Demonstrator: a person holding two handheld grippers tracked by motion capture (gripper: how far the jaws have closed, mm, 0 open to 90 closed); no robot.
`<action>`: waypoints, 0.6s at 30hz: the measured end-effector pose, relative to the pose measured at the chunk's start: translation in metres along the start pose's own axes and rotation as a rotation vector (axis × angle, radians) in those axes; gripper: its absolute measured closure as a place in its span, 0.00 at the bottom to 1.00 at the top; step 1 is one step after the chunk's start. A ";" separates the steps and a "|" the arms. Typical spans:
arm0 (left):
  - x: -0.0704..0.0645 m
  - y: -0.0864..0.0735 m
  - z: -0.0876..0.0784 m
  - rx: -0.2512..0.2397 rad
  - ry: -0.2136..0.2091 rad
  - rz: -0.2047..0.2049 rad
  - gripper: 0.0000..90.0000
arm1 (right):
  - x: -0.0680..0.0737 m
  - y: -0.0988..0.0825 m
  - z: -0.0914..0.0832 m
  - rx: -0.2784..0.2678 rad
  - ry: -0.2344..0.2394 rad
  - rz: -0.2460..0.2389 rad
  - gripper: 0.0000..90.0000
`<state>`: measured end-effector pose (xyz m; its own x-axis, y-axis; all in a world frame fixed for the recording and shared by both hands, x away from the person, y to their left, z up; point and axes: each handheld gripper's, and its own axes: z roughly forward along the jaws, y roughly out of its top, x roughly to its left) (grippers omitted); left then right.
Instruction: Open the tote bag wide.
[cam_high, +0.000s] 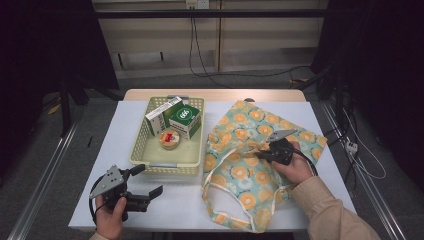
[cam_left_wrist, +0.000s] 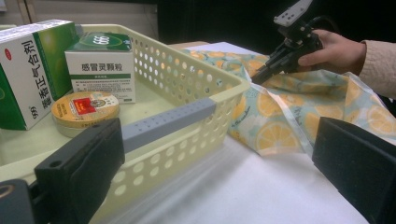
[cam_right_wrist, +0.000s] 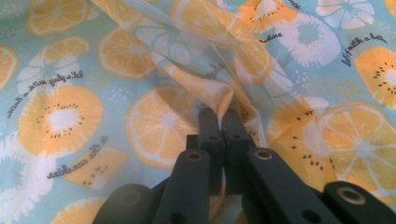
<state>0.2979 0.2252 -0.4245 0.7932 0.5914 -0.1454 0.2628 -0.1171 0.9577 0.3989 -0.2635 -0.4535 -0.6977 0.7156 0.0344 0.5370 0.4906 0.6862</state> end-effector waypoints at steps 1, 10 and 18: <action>0.000 0.000 0.000 -0.002 0.001 -0.001 0.02 | 0.000 0.002 -0.001 0.007 0.000 -0.003 1.00; -0.003 0.007 0.001 -0.012 -0.011 0.003 0.02 | -0.003 0.026 -0.029 -0.092 0.048 0.035 1.00; -0.004 0.016 0.004 -0.007 -0.026 -0.008 0.02 | -0.003 0.052 -0.049 -0.094 0.030 0.005 1.00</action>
<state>0.3010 0.2177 -0.4092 0.8050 0.5715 -0.1590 0.2650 -0.1066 0.9583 0.4062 -0.2645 -0.3820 -0.7098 0.7019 0.0594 0.4947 0.4366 0.7514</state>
